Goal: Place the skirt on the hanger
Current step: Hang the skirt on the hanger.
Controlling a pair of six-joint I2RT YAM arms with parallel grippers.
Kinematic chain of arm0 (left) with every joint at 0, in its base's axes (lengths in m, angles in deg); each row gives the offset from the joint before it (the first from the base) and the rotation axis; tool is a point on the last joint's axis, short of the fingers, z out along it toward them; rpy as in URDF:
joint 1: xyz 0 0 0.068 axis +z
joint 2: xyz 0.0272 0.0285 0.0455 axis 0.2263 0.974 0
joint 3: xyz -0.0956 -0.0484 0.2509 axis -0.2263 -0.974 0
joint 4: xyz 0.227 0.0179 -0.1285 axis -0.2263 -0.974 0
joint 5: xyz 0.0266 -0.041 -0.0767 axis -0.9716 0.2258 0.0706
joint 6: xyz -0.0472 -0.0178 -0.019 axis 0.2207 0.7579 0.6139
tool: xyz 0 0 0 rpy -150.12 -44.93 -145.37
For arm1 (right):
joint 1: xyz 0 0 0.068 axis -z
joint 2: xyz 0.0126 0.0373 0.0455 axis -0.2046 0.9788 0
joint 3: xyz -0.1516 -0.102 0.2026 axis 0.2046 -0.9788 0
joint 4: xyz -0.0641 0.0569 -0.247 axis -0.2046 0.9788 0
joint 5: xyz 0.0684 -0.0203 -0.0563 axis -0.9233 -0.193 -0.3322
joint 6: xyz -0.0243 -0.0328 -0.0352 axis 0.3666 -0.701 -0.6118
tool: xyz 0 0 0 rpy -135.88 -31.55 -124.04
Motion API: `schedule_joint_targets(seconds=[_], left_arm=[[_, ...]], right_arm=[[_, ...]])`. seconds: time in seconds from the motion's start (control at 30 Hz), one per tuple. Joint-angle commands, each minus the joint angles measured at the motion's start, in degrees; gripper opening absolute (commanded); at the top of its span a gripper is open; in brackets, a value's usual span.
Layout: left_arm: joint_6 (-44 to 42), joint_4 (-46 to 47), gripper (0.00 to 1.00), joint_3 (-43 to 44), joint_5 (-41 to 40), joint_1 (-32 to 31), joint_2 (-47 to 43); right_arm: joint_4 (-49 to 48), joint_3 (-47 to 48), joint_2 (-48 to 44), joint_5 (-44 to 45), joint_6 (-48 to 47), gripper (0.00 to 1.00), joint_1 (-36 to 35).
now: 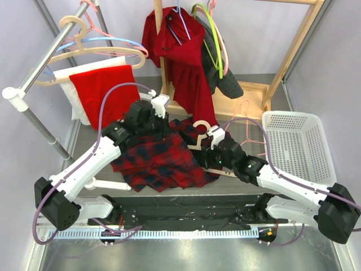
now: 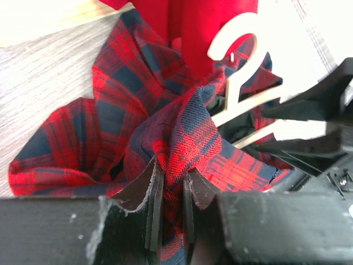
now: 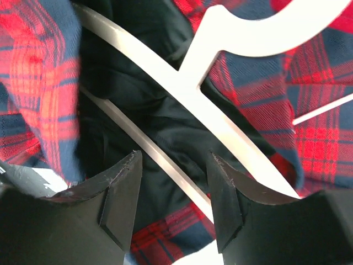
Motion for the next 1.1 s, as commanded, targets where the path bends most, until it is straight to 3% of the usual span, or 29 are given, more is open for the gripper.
schedule_joint_targets(seconds=[0.0,0.3,0.73,0.93,1.07], left_arm=[[-1.0,1.6,0.0,-0.7,4.4,-0.1,-2.7],[-1.1,0.9,0.0,-1.4,6.0,0.0,-4.2],[-1.0,0.9,0.0,-1.0,10.1,-0.1,-5.5],[-1.2,0.8,0.0,-0.9,11.8,-0.1,-5.8],[-1.2,0.8,0.0,-0.9,12.5,-0.1,-5.6]], right_arm=[[-5.1,5.0,2.3,-1.6,-2.7,0.55,1.6],[-5.0,9.3,5.8,-9.9,-3.6,0.54,7.0],[-8.9,9.4,13.2,-32.8,-3.3,0.51,16.1],[-5.8,11.2,18.1,-44.7,-5.9,0.52,17.8],[-3.0,12.5,20.4,-47.1,-7.5,0.55,17.9]])
